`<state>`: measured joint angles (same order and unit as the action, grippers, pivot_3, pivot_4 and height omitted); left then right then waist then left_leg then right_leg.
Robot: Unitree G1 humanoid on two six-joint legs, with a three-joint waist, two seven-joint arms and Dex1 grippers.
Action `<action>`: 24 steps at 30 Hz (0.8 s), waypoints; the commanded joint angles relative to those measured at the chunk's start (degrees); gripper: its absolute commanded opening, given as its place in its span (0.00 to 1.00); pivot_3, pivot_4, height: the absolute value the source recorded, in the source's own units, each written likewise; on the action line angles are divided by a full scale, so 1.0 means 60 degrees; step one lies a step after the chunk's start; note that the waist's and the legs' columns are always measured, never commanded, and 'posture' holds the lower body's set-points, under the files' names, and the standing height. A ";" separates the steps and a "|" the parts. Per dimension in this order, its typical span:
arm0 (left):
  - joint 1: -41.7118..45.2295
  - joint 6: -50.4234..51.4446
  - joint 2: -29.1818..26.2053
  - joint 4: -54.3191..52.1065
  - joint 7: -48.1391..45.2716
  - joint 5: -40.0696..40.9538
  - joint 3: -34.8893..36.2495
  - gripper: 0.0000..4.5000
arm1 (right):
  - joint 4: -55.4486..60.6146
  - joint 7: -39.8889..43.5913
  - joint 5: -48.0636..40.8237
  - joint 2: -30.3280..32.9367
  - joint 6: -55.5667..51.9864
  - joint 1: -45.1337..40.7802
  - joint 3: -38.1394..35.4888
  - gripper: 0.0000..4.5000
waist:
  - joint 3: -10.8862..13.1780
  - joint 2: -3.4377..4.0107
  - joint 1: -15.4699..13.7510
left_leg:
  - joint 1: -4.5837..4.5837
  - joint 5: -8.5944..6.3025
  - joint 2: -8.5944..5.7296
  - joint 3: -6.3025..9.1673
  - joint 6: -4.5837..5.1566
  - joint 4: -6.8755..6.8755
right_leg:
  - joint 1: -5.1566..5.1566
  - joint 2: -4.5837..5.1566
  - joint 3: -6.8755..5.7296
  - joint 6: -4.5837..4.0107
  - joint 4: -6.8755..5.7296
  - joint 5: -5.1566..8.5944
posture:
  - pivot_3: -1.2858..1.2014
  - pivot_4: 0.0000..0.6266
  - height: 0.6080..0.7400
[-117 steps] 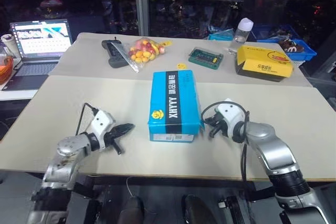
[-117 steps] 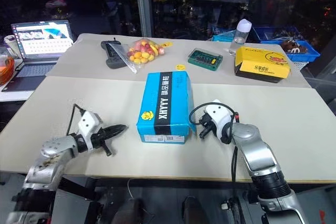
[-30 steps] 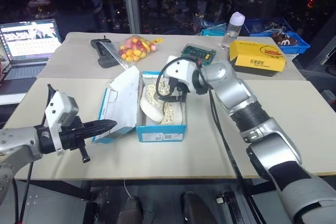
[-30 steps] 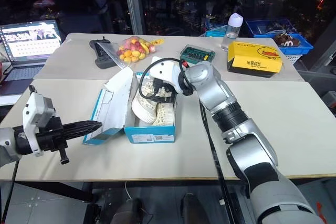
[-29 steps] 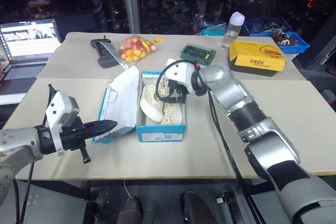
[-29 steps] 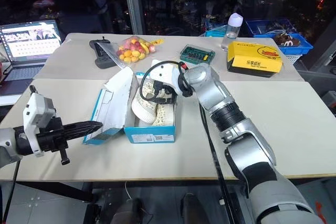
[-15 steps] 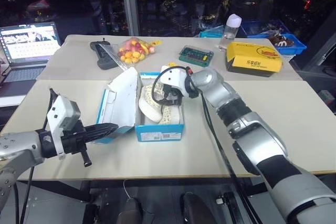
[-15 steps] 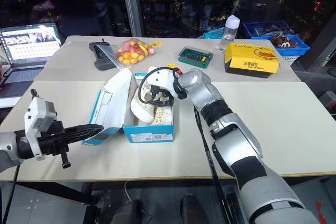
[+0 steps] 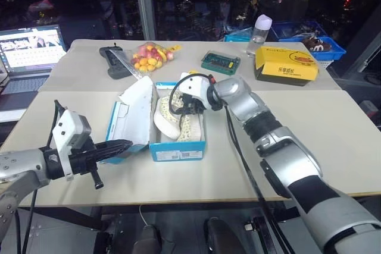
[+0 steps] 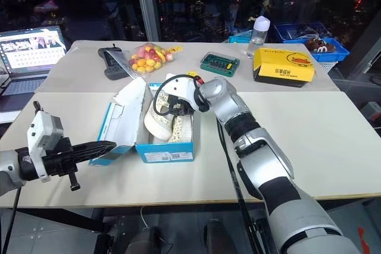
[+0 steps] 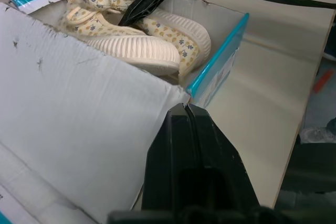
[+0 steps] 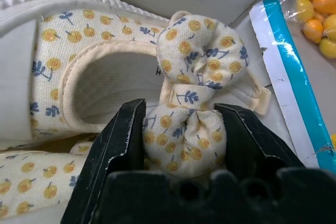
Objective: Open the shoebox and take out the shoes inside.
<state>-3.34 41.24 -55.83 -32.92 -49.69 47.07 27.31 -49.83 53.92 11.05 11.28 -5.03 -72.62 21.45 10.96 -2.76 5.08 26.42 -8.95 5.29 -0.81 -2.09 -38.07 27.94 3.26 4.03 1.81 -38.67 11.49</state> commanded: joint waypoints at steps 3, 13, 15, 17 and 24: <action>-0.0133 -0.0240 0.0045 -0.0180 -0.0112 -0.0129 0.0186 0.00 | -0.0021 -0.0496 -0.0151 -0.0315 -0.0245 -0.0301 -0.0426 0.53 | 0.0000 0.0000 0.0102 | 0.0000 0.0000 0.0000 0.0001 0.0000 0.0000 | 0.0000 0.0000 0.0000 -0.0001 -0.0006 0.0001 | 0.52 0.24 0.48; -0.0113 -0.0211 0.0057 -0.0170 -0.0133 -0.0190 0.0132 0.00 | -0.0175 -0.0936 -0.0205 -0.0605 -0.0495 -0.0311 -0.0730 0.01 | 0.0000 0.0000 0.0147 | -0.0002 0.0000 0.0000 0.0031 0.0000 0.0000 | 0.0021 -0.0017 -0.0001 -0.0018 -0.0050 0.0011 | 0.52 0.24 0.48; -0.0091 -0.0217 0.0053 -0.0164 -0.0132 -0.0213 0.0098 0.00 | -0.0174 -0.0980 -0.0212 -0.0602 -0.0538 -0.0319 -0.0783 0.01 | 0.0000 0.0000 0.0146 | -0.0002 0.0000 0.0000 0.0031 0.0000 0.0000 | 0.0021 -0.0017 -0.0001 -0.0020 -0.0050 0.0012 | 0.52 0.24 0.48; -0.0060 -0.0211 0.0057 -0.0166 -0.0119 -0.0225 0.0053 0.00 | -0.0165 -0.1027 -0.0216 -0.0594 -0.0588 -0.0320 -0.0835 0.00 | 0.0000 0.0000 0.0144 | -0.0002 0.0000 0.0000 0.0032 0.0000 0.0000 | 0.0021 -0.0017 -0.0001 -0.0023 -0.0050 0.0014 | 0.52 0.24 0.48; -0.0012 -0.0191 0.0040 -0.0154 -0.0127 -0.0269 -0.0001 0.00 | 0.0725 -0.0985 -0.0783 -0.0525 -0.1021 -0.0409 -0.1434 0.00 | 0.0002 0.0002 0.0108 | 0.0000 0.0000 0.0000 0.0031 0.0000 0.0000 | 0.0021 -0.0017 -0.0002 -0.0025 -0.0050 0.0016 | 0.52 0.24 0.48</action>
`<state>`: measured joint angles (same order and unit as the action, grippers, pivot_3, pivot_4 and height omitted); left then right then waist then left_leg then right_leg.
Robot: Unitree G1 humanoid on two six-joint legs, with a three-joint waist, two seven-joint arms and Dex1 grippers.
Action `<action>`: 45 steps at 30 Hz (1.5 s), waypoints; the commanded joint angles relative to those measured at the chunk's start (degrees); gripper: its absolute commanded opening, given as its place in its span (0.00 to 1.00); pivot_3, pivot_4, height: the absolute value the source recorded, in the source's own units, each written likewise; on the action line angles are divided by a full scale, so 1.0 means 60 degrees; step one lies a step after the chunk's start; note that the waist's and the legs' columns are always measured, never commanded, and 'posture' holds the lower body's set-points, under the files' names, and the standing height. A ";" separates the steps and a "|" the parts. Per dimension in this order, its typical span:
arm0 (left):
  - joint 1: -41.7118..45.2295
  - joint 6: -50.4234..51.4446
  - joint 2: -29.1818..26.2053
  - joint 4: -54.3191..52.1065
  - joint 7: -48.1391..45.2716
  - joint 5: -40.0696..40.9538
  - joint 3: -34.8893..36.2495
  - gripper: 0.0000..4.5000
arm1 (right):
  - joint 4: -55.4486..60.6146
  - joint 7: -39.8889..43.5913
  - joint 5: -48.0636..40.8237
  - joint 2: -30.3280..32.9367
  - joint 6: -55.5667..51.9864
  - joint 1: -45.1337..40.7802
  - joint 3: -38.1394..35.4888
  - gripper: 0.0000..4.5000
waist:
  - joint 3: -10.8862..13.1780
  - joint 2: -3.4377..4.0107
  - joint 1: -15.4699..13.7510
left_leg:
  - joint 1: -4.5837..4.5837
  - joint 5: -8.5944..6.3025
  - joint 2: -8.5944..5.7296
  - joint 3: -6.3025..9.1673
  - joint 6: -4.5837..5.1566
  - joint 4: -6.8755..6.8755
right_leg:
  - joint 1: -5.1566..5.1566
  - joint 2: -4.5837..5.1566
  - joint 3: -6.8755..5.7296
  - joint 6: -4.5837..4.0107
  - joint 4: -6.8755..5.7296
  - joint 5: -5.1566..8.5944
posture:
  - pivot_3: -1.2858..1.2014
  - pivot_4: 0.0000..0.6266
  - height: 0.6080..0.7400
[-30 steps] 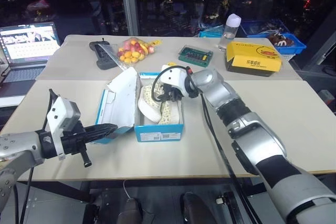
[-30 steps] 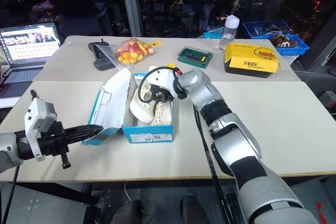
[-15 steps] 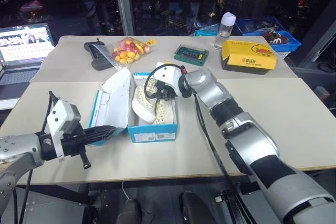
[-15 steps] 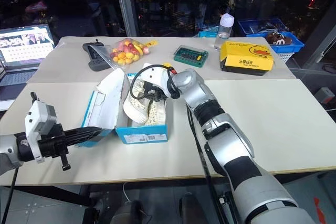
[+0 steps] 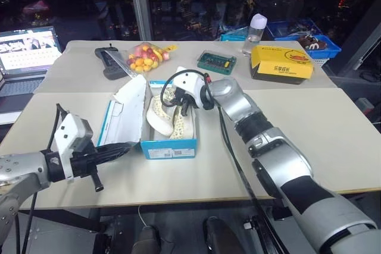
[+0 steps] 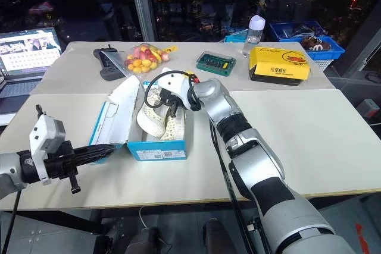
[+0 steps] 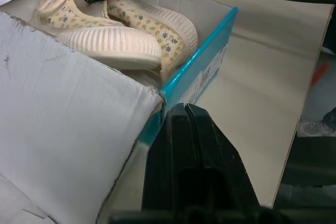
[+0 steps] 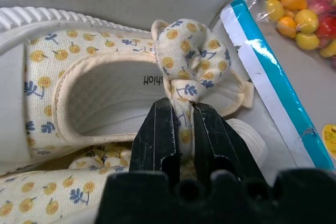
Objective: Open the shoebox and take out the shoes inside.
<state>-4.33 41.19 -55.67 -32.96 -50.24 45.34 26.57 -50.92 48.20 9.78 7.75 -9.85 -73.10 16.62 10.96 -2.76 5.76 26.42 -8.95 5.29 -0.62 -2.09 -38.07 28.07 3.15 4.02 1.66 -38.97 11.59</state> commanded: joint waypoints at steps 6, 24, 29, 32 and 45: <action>0.0185 -0.0143 -0.0023 -0.0135 -0.0049 0.0031 0.0117 0.00 | 0.2883 0.0619 -0.1531 0.0327 -0.1312 -0.0248 -0.1273 0.00 | 0.0005 0.0005 -0.0032 | 0.0029 0.0001 0.0000 0.0003 0.0002 0.0000 | 0.0019 0.0000 -0.0003 0.0006 0.0000 0.0007 | 0.52 0.24 0.48; 0.0440 -0.0060 -0.0066 -0.0061 -0.0035 0.0006 -0.0091 0.00 | 0.4431 0.0546 -0.2170 0.0585 -0.2456 0.0278 -0.1142 0.00 | 0.0005 0.0004 -0.0043 | 0.0053 0.0002 -0.0001 0.0007 0.0002 0.0000 | 0.0031 0.0004 -0.0010 0.0013 0.0001 0.0012 | 0.52 0.24 0.48; 0.0484 -0.0036 -0.0046 -0.0074 0.0000 0.0023 -0.0121 0.00 | 0.4405 0.0457 -0.2009 0.0639 -0.2487 0.0332 -0.0966 0.00 | 0.0005 0.0005 -0.0032 | 0.0050 0.0002 -0.0001 0.0013 0.0003 0.0000 | 0.0032 -0.0001 -0.0010 0.0014 -0.0002 0.0011 | 0.52 0.24 0.48; 0.0499 -0.0026 -0.0031 -0.0091 0.0035 0.0021 -0.0160 0.00 | 0.4728 0.0694 -0.1304 0.0924 -0.1978 0.0700 -0.0070 0.00 | 0.0004 0.0004 -0.0041 | 0.0051 0.0002 -0.0001 0.0011 0.0002 0.0000 | 0.0029 0.0002 -0.0010 0.0013 0.0000 0.0012 | 0.52 0.24 0.48; 0.0499 -0.0017 0.0029 -0.0157 0.0130 0.0077 -0.0244 0.00 | 0.5366 0.0532 -0.3642 0.1211 -0.3918 -0.0208 -0.2457 0.00 | 0.0006 0.0005 -0.0070 | 0.0054 0.0002 -0.0001 0.0012 0.0003 0.0000 | 0.0030 0.0002 -0.0011 0.0013 -0.0001 0.0012 | 0.52 0.24 0.48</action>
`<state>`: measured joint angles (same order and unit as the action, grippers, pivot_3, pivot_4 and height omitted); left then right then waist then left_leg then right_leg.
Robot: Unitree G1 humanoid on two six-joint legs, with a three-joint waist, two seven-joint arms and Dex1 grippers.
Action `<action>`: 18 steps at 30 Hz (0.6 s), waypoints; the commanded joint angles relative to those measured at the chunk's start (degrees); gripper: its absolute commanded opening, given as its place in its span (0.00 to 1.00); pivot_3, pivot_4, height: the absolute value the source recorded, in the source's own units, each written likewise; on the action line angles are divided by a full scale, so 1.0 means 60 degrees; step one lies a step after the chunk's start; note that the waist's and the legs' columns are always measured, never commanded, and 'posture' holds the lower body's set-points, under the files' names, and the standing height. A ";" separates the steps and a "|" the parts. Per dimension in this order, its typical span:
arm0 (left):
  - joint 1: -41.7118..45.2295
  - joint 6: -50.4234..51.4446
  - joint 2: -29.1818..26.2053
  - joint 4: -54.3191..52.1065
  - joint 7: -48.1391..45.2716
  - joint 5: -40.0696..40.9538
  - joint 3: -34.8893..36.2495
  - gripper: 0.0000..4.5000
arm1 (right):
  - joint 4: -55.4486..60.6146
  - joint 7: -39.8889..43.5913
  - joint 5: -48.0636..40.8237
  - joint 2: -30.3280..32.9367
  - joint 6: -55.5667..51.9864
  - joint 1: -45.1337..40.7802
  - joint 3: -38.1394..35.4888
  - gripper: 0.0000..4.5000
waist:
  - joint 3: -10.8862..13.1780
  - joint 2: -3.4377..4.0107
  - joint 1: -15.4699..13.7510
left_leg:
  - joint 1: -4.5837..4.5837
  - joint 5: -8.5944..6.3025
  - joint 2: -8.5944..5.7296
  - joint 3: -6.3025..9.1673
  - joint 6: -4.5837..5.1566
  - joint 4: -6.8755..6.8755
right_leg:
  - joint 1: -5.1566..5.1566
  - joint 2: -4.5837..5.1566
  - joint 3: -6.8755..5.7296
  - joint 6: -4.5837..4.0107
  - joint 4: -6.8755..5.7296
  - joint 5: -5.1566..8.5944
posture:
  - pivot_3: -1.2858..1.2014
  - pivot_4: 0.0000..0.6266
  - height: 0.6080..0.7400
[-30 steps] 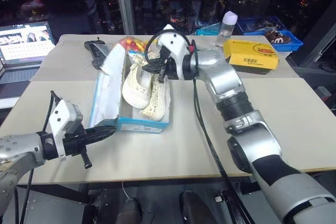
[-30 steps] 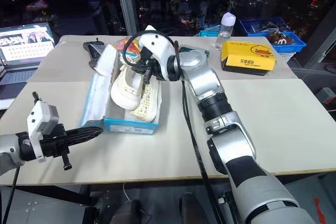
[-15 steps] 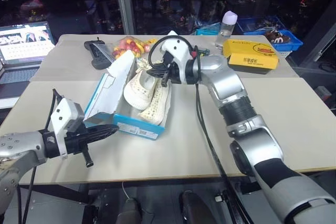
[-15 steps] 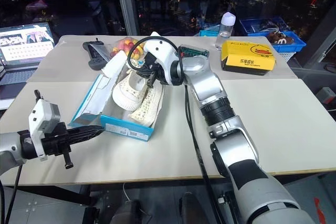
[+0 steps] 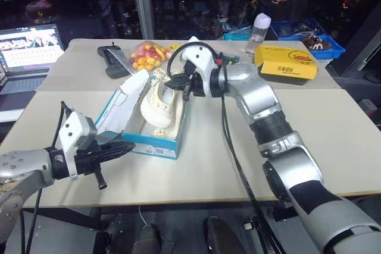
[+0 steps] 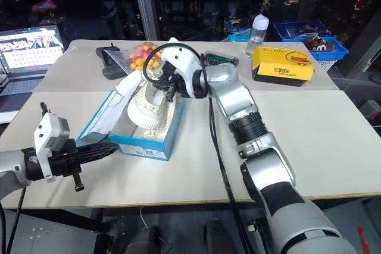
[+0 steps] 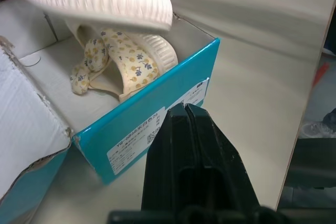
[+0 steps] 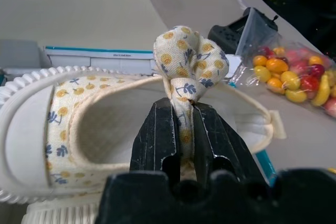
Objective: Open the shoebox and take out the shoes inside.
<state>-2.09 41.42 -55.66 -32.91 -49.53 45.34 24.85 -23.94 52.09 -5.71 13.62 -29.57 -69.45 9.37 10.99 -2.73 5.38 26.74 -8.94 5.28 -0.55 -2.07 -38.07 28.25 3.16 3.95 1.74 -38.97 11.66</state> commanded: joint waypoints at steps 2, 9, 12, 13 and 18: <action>0.0153 -0.0062 0.0032 -0.0149 0.0006 0.0083 0.0012 0.00 | 0.0925 -0.0225 -0.1646 0.0452 -0.1125 -0.1025 -0.1918 0.00 | 0.0000 0.0000 -0.0017 | 0.0001 0.0000 0.0000 -0.0001 0.0000 0.0000 | 0.0000 0.0000 0.0000 0.0000 0.0000 0.0000 | 0.52 0.24 0.48; 0.0279 -0.0072 0.0119 -0.0199 0.0072 0.0117 -0.0117 0.00 | 0.0534 -0.0505 -0.1118 0.2623 -0.0881 -0.0696 -0.2130 0.00 | 0.0000 -0.0001 -0.0216 | -0.0004 -0.0001 -0.0002 -0.0003 -0.0001 0.0000 | -0.0010 0.0005 0.0000 -0.0002 0.0014 0.0003 | 0.52 0.24 0.48; 0.0292 -0.0058 0.0176 -0.0256 0.0098 0.0135 -0.0149 0.00 | 0.0188 -0.0329 -0.0022 0.3605 0.0071 0.0118 -0.1186 0.00 | -0.0002 -0.0003 -0.0242 | -0.0011 -0.0001 -0.0005 -0.0006 -0.0002 0.0000 | -0.0013 0.0008 0.0000 -0.0004 0.0016 0.0004 | 0.52 0.24 0.48; 0.0297 -0.0056 0.0188 -0.0265 0.0102 0.0137 -0.0157 0.00 | 0.0019 -0.0292 0.0292 0.3835 0.0387 0.0357 -0.0908 0.00 | -0.0002 -0.0003 -0.0242 | -0.0012 -0.0001 -0.0005 -0.0007 -0.0002 0.0000 | -0.0014 0.0009 0.0001 -0.0004 0.0015 0.0004 | 0.52 0.24 0.48; 0.0356 -0.0057 0.0211 -0.0247 0.0100 0.0131 -0.0228 0.00 | -0.1213 -0.0233 0.1659 0.4572 0.2629 0.1309 0.0178 0.00 | 0.0013 0.0020 -0.0189 | -0.0012 0.0001 -0.0023 -0.0005 0.0001 0.0000 | -0.0008 0.0014 0.0015 -0.0002 0.0014 0.0002 | 0.52 0.24 0.48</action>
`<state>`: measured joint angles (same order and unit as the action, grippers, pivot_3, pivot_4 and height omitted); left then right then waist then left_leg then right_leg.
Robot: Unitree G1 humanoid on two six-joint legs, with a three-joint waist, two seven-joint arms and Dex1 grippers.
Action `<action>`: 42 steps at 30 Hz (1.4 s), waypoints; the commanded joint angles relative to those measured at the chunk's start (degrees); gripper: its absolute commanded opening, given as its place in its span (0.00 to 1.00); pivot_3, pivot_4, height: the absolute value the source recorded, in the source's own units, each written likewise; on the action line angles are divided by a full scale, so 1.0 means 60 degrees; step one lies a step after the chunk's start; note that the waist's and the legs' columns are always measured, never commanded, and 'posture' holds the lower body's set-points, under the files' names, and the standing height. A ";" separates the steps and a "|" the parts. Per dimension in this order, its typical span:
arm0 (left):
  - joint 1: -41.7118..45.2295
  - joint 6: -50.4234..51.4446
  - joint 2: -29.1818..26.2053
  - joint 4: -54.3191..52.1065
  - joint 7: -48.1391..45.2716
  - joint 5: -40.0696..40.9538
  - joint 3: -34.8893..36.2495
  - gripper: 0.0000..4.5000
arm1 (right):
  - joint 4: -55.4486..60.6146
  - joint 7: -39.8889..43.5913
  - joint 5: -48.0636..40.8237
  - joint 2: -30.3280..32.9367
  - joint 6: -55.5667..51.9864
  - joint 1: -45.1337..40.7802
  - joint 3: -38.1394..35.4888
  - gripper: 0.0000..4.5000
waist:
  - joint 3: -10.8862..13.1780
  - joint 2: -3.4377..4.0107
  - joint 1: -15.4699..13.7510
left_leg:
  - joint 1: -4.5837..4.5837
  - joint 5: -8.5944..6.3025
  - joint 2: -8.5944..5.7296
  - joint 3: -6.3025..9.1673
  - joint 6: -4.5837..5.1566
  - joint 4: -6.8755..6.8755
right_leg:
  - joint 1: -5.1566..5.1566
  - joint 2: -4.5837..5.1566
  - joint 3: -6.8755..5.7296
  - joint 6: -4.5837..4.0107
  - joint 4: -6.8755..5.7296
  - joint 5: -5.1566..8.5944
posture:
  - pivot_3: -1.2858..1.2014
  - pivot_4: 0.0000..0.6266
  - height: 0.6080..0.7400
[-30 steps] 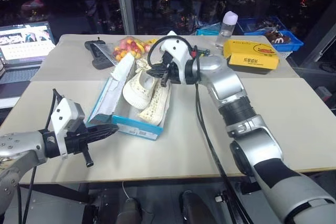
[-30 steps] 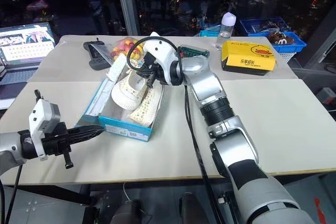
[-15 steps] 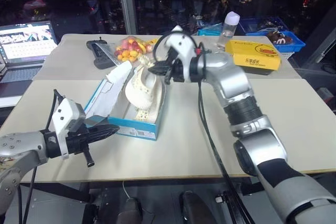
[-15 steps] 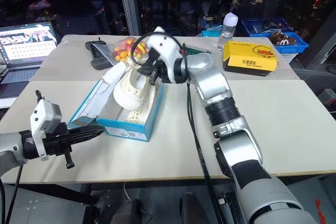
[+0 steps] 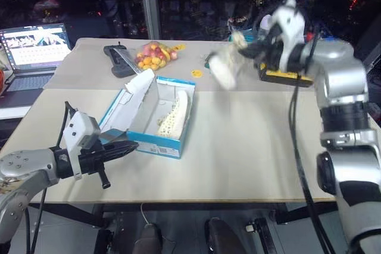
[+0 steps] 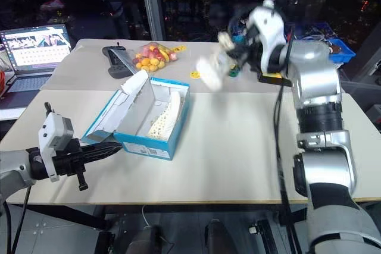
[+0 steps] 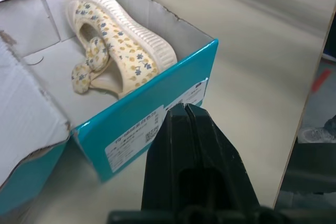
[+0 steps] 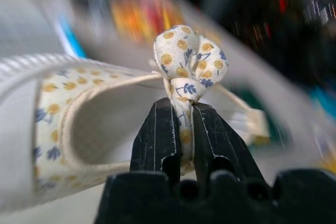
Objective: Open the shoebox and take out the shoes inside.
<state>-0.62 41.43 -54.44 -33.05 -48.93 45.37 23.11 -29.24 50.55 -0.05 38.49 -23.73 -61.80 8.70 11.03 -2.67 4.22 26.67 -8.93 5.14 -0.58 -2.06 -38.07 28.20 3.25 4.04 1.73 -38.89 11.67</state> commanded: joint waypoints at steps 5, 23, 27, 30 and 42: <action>0.0190 -0.0128 0.0014 -0.0126 -0.0038 0.0024 -0.0068 0.00 | -0.2035 -0.0276 0.2564 0.1076 0.5486 0.1068 0.1755 0.00 | 0.0014 0.0023 -0.0006 | -0.0004 0.0003 -0.0004 0.0002 0.0004 -0.0001 | -0.0004 0.0000 0.0002 0.0010 0.0000 0.0006 | 0.52 0.24 0.48; 0.0356 -0.0152 0.0181 -0.0083 0.0044 0.0020 -0.0329 0.00 | -0.1194 0.1855 0.1769 0.1684 0.4851 0.0424 0.0701 0.56 | 0.0025 0.0034 -0.0034 | -0.0072 0.0002 -0.0017 0.0010 0.0004 -0.0047 | -0.0106 0.0010 0.0006 0.0027 -0.0002 0.0017 | 0.52 0.24 0.48; 0.0386 -0.0180 0.0254 -0.0063 0.0045 -0.0035 -0.0438 0.00 | 0.0667 0.3279 0.0805 0.2056 0.3357 0.0256 0.0256 0.56 | 0.0042 0.0059 -0.0054 | -0.0071 0.0002 -0.0020 0.0014 0.0004 -0.0046 | -0.0107 0.0013 0.0005 0.0036 -0.0004 0.0024 | 0.52 0.24 0.48; 0.0445 -0.0174 0.0317 -0.0074 0.0077 -0.0051 -0.0531 0.00 | 0.1638 0.3393 -0.0006 0.1377 0.1959 -0.0584 -0.0077 0.56 | 0.0042 0.0059 0.0023 | -0.0081 0.0001 -0.0019 0.0013 0.0002 -0.0046 | -0.0109 0.0012 0.0006 0.0035 -0.0004 0.0023 | 0.52 0.24 0.48; 0.0642 -0.0108 0.0363 -0.0009 0.0056 -0.0024 -0.0694 0.00 | 0.2260 0.3116 0.0837 -0.1812 0.3753 -0.1499 0.2427 0.56 | 0.0044 0.0062 -0.0079 | -0.0064 0.0002 -0.0034 0.0049 0.0002 -0.0043 | -0.0115 0.0019 -0.0012 0.0031 -0.0009 0.0029 | 0.52 0.24 0.48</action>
<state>2.32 41.37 -52.18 -32.66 -48.36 44.93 18.74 -14.52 69.43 2.70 27.56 -7.79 -67.37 23.01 11.30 -2.30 3.74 26.30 -8.93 4.93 -0.29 -2.05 -38.34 27.51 3.37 3.97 1.92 -38.92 11.84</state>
